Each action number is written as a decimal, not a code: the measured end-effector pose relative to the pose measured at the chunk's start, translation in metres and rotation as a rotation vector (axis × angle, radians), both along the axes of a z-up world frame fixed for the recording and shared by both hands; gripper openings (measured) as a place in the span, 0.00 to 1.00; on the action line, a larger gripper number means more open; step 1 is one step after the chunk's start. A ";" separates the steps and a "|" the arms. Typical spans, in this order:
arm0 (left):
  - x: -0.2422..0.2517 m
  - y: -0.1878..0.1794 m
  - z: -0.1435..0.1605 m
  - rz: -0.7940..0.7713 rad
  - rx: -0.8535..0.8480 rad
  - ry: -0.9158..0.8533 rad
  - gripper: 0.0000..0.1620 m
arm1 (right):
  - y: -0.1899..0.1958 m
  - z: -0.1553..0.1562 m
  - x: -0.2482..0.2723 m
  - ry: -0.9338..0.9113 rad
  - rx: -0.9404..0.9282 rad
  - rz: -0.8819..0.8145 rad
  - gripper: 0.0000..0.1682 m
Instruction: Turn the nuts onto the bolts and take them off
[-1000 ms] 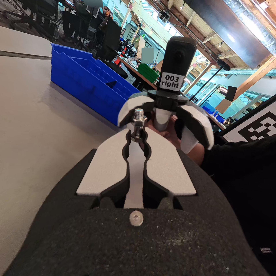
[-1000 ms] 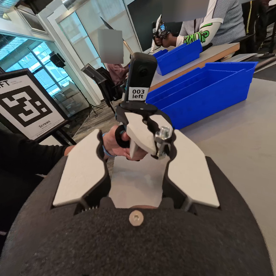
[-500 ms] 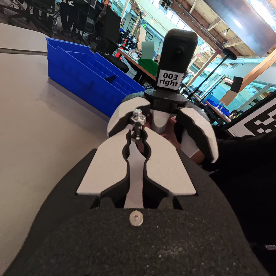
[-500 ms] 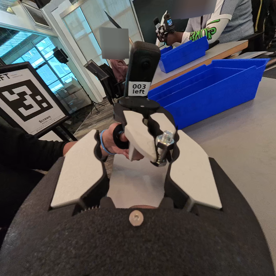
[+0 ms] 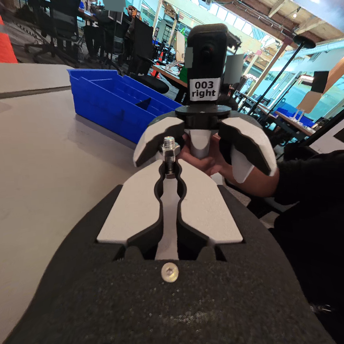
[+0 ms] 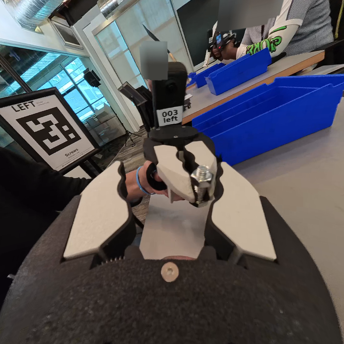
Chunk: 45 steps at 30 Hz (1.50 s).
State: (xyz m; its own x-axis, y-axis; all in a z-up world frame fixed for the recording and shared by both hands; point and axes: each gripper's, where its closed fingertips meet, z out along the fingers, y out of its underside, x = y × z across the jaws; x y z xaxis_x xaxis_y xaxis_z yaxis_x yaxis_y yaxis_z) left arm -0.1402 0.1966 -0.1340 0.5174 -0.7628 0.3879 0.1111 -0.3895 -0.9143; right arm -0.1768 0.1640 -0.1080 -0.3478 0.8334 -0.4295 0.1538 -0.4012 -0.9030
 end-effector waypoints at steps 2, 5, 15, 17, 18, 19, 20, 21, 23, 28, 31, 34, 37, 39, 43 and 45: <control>0.000 -0.002 -0.001 0.001 0.035 0.040 0.05 | 0.010 0.000 0.007 -0.001 0.015 -0.037 0.54; -0.004 -0.002 -0.004 0.020 0.076 0.086 0.05 | 0.020 0.002 0.026 -0.001 0.041 -0.050 0.50; 0.002 -0.003 -0.008 0.009 0.110 0.125 0.05 | 0.005 0.002 0.007 0.021 0.096 -0.037 0.54; -0.002 -0.003 -0.008 0.023 0.115 0.121 0.05 | 0.017 0.004 0.022 0.015 0.097 -0.057 0.53; -0.005 -0.003 -0.007 0.023 0.113 0.108 0.05 | 0.020 0.002 0.028 0.010 0.101 -0.061 0.53; -0.008 -0.002 -0.006 0.028 0.108 0.095 0.05 | 0.021 0.001 0.032 0.009 0.099 -0.052 0.52; -0.010 -0.002 -0.005 0.031 0.107 0.083 0.05 | 0.018 0.000 0.033 0.009 0.089 -0.030 0.51; -0.011 -0.001 -0.005 0.028 0.103 0.075 0.05 | 0.011 -0.003 0.030 0.004 0.076 0.003 0.50; -0.009 -0.001 -0.007 0.023 0.100 0.080 0.05 | -0.004 -0.005 0.016 0.023 0.052 0.051 0.55; -0.003 -0.003 -0.009 0.005 0.102 0.108 0.05 | 0.002 -0.003 0.002 0.044 0.087 0.004 0.56; -0.009 -0.003 -0.009 0.016 0.099 0.095 0.05 | 0.024 -0.010 0.025 0.013 0.107 -0.043 0.52; -0.015 -0.001 -0.009 0.019 0.083 0.066 0.05 | 0.020 -0.010 0.034 0.039 0.106 -0.034 0.51; -0.011 0.000 -0.011 0.006 0.077 0.068 0.05 | -0.006 -0.015 0.013 0.033 0.106 0.057 0.56; -0.006 -0.002 -0.011 -0.007 0.079 0.072 0.05 | -0.011 -0.014 -0.001 0.045 0.118 0.051 0.59; -0.010 -0.002 -0.010 0.005 0.084 0.081 0.05 | 0.012 -0.013 0.009 0.023 0.132 -0.024 0.54; -0.013 -0.003 -0.010 0.004 0.080 0.070 0.05 | 0.020 -0.015 0.023 0.003 0.153 -0.047 0.52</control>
